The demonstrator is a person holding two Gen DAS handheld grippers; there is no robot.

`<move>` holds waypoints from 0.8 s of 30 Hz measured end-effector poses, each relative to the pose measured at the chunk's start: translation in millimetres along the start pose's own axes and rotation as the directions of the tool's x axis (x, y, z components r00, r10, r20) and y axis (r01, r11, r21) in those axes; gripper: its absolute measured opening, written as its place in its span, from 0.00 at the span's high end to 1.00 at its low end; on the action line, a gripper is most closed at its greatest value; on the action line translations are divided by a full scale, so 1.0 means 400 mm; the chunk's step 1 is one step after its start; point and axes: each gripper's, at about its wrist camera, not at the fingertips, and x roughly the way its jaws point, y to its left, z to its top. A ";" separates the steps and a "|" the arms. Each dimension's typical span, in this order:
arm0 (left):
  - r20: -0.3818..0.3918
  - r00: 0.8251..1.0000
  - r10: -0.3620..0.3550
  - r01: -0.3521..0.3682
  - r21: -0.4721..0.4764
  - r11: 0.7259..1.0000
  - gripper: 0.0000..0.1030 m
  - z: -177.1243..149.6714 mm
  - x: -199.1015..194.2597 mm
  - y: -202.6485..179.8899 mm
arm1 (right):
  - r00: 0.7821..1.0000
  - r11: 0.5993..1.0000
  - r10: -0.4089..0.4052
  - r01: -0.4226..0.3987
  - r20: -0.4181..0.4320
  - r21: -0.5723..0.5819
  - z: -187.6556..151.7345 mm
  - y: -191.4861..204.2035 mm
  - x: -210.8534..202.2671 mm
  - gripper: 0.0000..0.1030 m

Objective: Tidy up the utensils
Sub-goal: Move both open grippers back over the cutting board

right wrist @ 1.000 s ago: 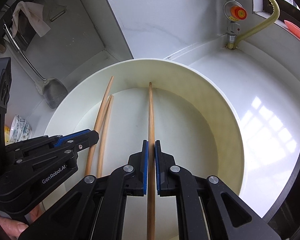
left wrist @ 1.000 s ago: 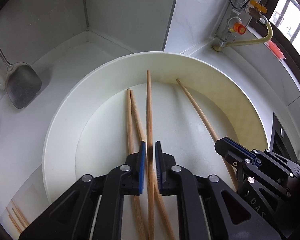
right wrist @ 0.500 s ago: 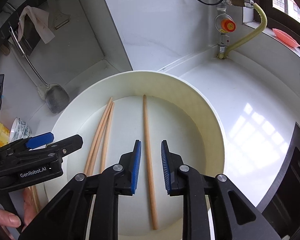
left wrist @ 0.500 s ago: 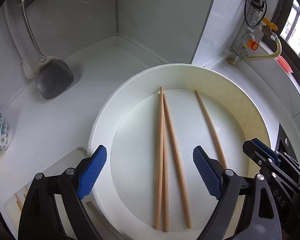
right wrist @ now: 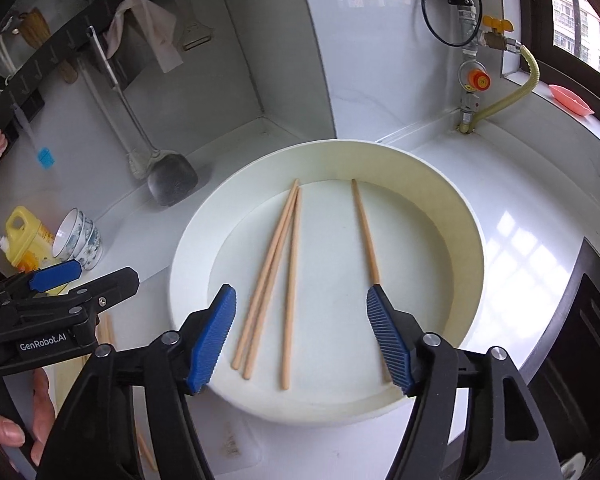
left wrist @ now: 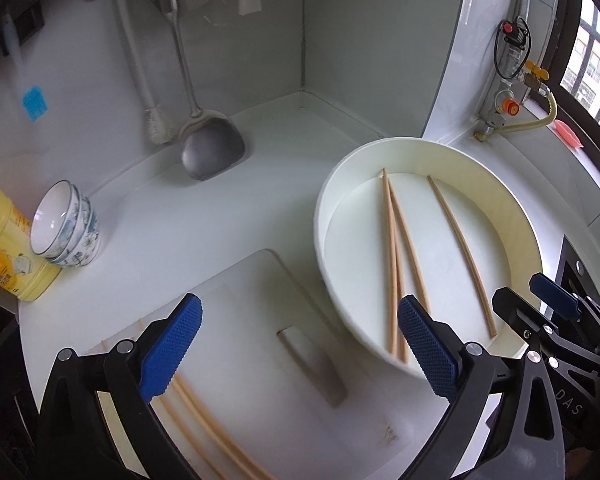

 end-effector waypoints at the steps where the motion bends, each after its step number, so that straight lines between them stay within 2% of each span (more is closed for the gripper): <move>1: -0.002 1.000 0.010 -0.010 -0.004 1.000 0.06 -0.015 -0.014 0.017 | 1.000 1.000 0.002 -0.002 -0.007 -0.011 -0.011 0.018 -0.007 0.36; 7: -0.001 0.998 0.055 -0.055 -0.041 0.998 0.06 -0.119 -0.104 0.123 | 0.999 0.997 0.019 -0.021 -0.032 -0.080 -0.073 0.124 -0.044 0.35; 13: -0.007 0.995 0.101 -0.102 -0.120 0.988 0.06 -0.231 -0.168 0.229 | 0.999 0.989 0.031 -0.036 -0.033 -0.144 -0.112 0.219 -0.080 0.34; 17: -0.026 0.990 0.140 -0.142 -0.183 0.973 0.06 -0.306 -0.190 0.301 | 0.998 0.979 0.060 -0.066 -0.036 -0.194 -0.135 0.276 -0.098 0.33; 24: -0.043 0.989 0.142 -0.148 -0.305 0.941 0.06 -0.415 -0.188 0.398 | 0.997 0.962 0.073 -0.078 -0.029 -0.260 -0.194 0.337 -0.116 0.33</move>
